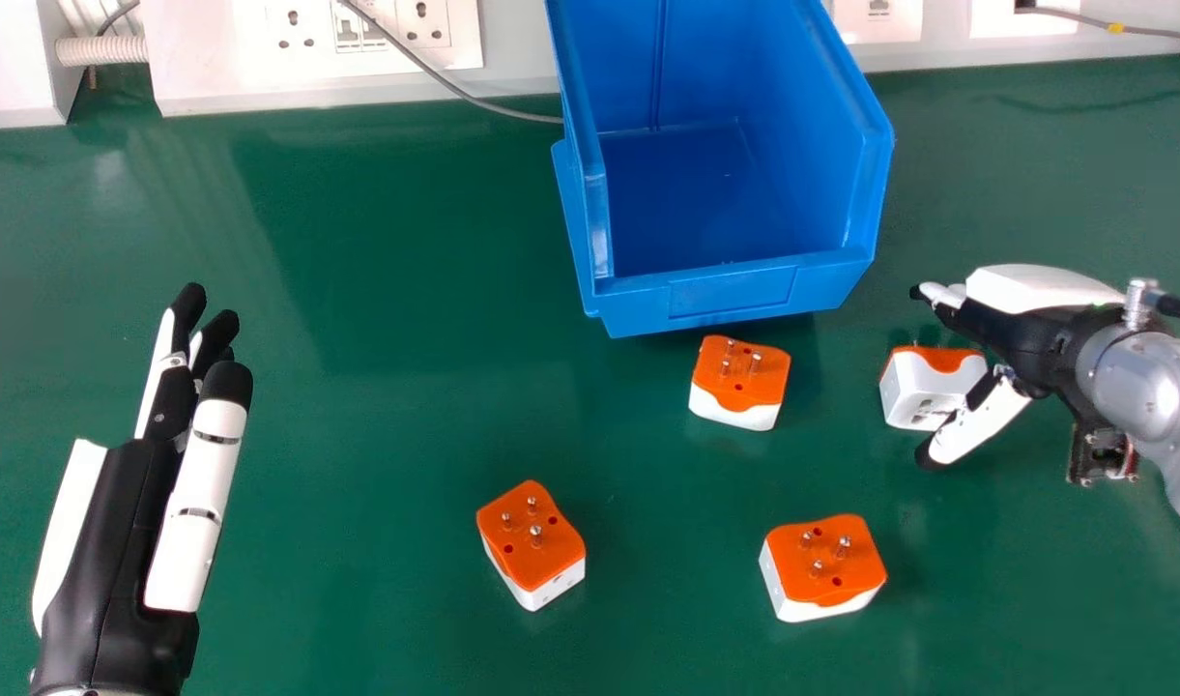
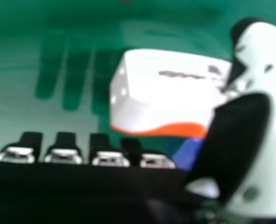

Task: Pick all objects and put in blue box

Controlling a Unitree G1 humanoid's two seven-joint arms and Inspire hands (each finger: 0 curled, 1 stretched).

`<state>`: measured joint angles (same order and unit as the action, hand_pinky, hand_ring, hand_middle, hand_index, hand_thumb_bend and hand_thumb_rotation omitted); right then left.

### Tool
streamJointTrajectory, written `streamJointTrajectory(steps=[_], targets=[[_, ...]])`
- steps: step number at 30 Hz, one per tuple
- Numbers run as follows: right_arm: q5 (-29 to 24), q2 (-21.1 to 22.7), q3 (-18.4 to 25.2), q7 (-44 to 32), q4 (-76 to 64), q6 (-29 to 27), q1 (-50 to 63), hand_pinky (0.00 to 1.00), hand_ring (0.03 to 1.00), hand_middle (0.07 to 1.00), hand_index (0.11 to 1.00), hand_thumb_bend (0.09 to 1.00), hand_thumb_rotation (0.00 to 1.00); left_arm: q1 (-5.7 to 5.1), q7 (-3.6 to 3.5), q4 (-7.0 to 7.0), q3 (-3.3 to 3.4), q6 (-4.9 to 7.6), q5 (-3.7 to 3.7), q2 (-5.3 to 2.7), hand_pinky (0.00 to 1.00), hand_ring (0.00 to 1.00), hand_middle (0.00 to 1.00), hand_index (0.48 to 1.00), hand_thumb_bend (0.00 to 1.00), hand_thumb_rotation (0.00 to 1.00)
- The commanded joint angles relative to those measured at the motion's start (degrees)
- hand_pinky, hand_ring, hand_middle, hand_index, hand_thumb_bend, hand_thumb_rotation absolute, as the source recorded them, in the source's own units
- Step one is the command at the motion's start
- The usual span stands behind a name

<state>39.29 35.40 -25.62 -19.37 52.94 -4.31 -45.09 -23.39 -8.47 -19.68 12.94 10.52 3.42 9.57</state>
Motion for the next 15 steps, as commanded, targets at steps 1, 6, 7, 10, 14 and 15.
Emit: streamJointTrajectory(steps=[1, 6, 7, 10, 14, 15], targets=[[0.2, 0.0, 0.1, 1.0, 0.5, 0.1, -2.7, 0.99, 1.000, 1.000, 0.982, 0.541, 0.31, -0.11, 0.38, -1.63, 0.84, 0.39, 0.32, 0.23, 0.95, 0.98, 0.98, 1.000, 0.50, 1.00], [0.8, 0.1, -0.8, 1.6, 1.6, -1.1, -3.0, 0.99, 1.000, 1.000, 0.979, 0.531, 0.29, -0.30, 0.27, -1.88, 1.01, 0.25, 0.27, 0.32, 0.95, 0.98, 0.98, 1.000, 0.49, 1.00], [0.7, 0.0, -0.9, 1.7, 1.9, -1.1, -3.2, 0.99, 1.000, 1.000, 0.979, 0.531, 0.29, -0.35, 0.24, -1.90, 1.07, 0.23, 0.24, 0.34, 0.95, 0.98, 0.98, 1.000, 0.49, 1.00], [0.8, -0.3, -1.4, 1.6, 2.5, -0.8, -3.6, 0.99, 1.000, 1.000, 0.978, 0.522, 0.29, -0.41, 0.32, -2.19, 1.18, -0.05, -0.01, 0.39, 0.95, 0.98, 0.98, 1.000, 0.49, 1.00], [1.1, -0.6, -1.9, 1.5, 3.0, -0.5, -3.8, 0.99, 1.000, 1.000, 0.978, 0.517, 0.29, -0.38, 0.29, -2.49, 1.24, -0.42, -0.08, 0.38, 0.94, 0.98, 0.98, 1.000, 0.50, 1.00], [1.1, -0.8, -1.8, 1.6, 3.0, -0.4, -3.8, 0.99, 1.000, 1.000, 0.978, 0.516, 0.29, -0.34, 0.24, -2.54, 1.29, -0.50, 0.02, 0.38, 0.94, 0.98, 0.98, 1.000, 0.50, 1.00]])
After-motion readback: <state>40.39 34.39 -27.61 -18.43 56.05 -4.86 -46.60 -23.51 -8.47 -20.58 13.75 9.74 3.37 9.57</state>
